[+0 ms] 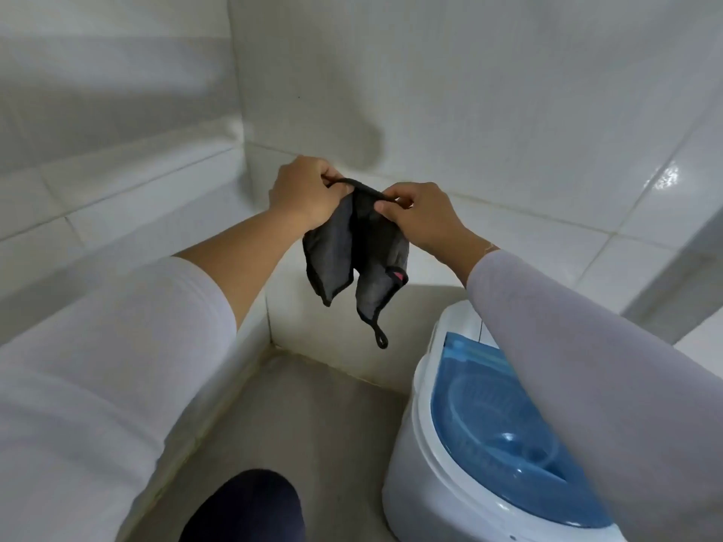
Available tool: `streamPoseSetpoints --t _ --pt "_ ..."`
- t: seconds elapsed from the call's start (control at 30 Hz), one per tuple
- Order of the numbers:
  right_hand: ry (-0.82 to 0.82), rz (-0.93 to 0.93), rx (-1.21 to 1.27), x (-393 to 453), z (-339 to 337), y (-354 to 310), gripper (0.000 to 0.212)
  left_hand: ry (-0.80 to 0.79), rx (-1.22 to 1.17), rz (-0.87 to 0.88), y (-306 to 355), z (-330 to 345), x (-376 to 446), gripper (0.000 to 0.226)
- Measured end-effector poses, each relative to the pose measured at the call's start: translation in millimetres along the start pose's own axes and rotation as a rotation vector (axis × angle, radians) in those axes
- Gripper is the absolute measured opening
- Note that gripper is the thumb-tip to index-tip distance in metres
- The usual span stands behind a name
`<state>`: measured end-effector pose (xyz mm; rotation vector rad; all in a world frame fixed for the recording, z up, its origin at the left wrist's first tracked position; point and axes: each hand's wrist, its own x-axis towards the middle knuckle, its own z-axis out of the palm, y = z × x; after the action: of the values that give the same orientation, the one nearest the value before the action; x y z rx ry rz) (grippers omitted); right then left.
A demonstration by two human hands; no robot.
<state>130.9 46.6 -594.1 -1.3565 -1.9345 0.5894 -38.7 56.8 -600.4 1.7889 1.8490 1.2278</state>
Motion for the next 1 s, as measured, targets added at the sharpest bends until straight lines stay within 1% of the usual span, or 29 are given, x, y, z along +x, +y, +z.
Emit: streamPoseSetpoints --t 0.13,0.3,0.47,0.57,0.77,0.83,1.0 --pt "0.003 0.009 0.031 42.8 -9.9 -23.5 0.016 0.02 -0.02 -0.035 15.1 -23.1 40.6 0.023" --pt "0.009 0.01 -0.008 73.6 -42.4 -78.1 0.017 -0.036 -0.006 -0.049 54.9 -73.5 74.8 0.02" --pt "0.063 0.019 -0.048 102.4 -91.5 -155.8 0.018 -0.052 -0.052 -0.051 114.5 -141.4 106.6 0.015" --pt "0.082 0.029 -0.038 116.6 -122.3 -207.3 0.018 -0.067 -0.072 -0.043 154.6 -188.8 124.0 0.018" --pt "0.145 -0.017 0.018 145.4 -176.9 -299.5 0.014 -0.099 -0.101 -0.041 221.9 -280.4 166.8 0.02" --pt "0.178 -0.04 0.052 156.2 -192.4 -325.1 0.018 -0.093 -0.093 -0.033 240.5 -304.3 179.9 0.019" --pt "0.232 -0.127 0.004 189.4 -221.6 -372.9 0.031 -0.057 -0.1 -0.045 279.2 -337.5 217.1 0.019"
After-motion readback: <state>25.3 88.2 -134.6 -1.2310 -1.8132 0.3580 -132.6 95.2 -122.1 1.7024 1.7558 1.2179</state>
